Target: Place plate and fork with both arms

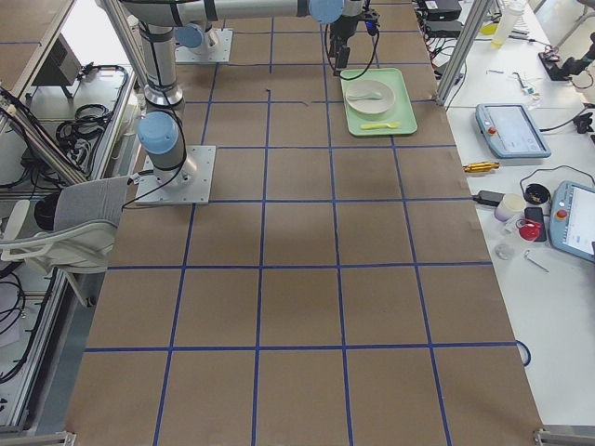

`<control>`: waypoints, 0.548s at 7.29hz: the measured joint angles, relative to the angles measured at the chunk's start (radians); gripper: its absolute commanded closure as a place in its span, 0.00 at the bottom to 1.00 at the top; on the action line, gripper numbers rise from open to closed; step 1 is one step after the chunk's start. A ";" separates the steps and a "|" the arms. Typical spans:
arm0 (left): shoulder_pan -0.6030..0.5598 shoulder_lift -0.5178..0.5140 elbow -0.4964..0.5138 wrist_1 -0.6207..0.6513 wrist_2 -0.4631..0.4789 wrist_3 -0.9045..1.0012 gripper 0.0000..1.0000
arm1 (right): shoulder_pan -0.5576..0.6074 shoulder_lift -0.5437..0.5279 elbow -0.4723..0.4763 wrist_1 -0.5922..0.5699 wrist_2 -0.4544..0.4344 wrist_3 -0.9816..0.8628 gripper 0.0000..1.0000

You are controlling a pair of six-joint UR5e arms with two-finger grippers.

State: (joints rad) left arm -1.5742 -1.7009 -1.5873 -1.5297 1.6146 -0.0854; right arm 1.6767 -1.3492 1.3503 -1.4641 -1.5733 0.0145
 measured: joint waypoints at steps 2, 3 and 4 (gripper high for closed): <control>0.001 0.012 0.011 -0.043 0.001 0.002 0.00 | 0.002 -0.004 0.018 -0.002 -0.001 0.001 0.00; 0.000 0.025 0.028 -0.094 -0.001 0.002 0.00 | 0.003 -0.012 0.028 -0.006 -0.003 0.002 0.00; -0.003 0.036 0.038 -0.128 -0.004 0.000 0.00 | 0.003 -0.018 0.033 -0.008 -0.003 0.002 0.00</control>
State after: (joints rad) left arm -1.5767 -1.6653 -1.5496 -1.6574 1.6110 -0.0849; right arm 1.6796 -1.3674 1.3833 -1.4726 -1.5765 0.0166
